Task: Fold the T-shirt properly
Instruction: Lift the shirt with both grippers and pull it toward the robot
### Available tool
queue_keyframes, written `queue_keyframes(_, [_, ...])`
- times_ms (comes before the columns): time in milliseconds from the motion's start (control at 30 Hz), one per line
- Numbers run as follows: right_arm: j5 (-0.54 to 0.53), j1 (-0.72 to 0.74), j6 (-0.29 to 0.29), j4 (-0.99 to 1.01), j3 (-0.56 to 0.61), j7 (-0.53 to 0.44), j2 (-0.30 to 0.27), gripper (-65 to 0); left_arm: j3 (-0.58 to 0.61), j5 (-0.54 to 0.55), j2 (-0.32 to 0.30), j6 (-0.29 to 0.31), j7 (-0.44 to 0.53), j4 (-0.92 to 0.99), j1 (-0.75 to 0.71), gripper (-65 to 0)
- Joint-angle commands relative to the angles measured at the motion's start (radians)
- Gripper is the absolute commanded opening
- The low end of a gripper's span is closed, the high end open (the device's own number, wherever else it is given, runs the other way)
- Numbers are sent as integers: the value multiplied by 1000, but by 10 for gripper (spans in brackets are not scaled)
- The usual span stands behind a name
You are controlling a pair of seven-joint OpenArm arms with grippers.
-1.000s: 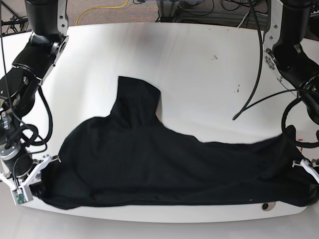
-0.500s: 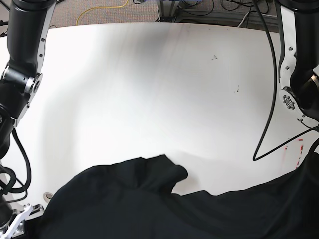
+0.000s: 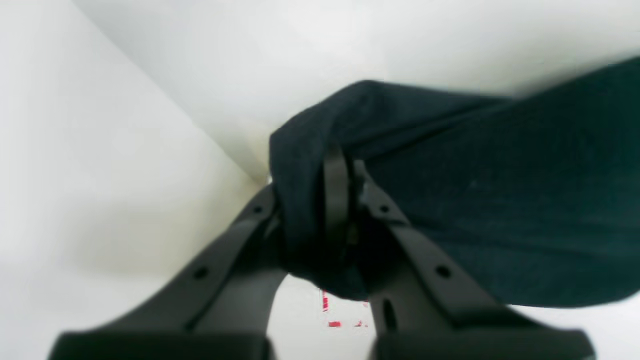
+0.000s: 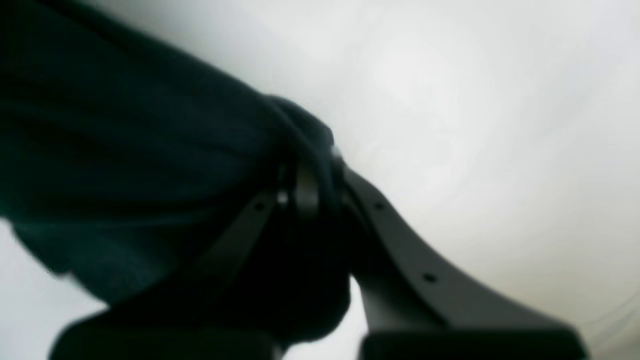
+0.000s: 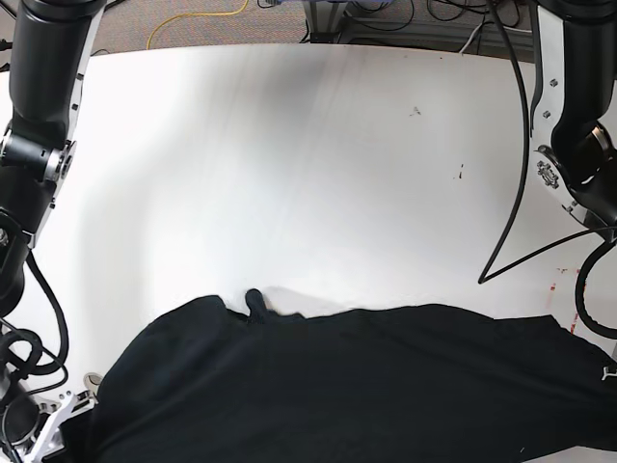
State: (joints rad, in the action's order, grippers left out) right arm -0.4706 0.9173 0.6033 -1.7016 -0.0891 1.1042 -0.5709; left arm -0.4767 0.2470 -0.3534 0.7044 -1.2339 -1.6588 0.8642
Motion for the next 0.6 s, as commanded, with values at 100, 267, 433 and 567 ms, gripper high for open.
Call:
queue_keyframes(100, [25, 81, -10, -5, -1, -22, -22, -650, 0, -10, -19, -6, 27, -10, 77, -650])
queue_keyframes(267, [25, 170, -10, 65, 42, -22, -22, -650, 9, -10, -17, -6, 27, 32, 158, -650])
queue_keyframes(433, [22, 248, -10, 125, 61, -22, -22, -650, 29, -10, -19, -6, 27, 82, 232, -650])
queue_keyframes(567, [20, 296, -10, 150, 61, -22, -27, -650, 29, -10, -19, -6, 27, 95, 260, -650])
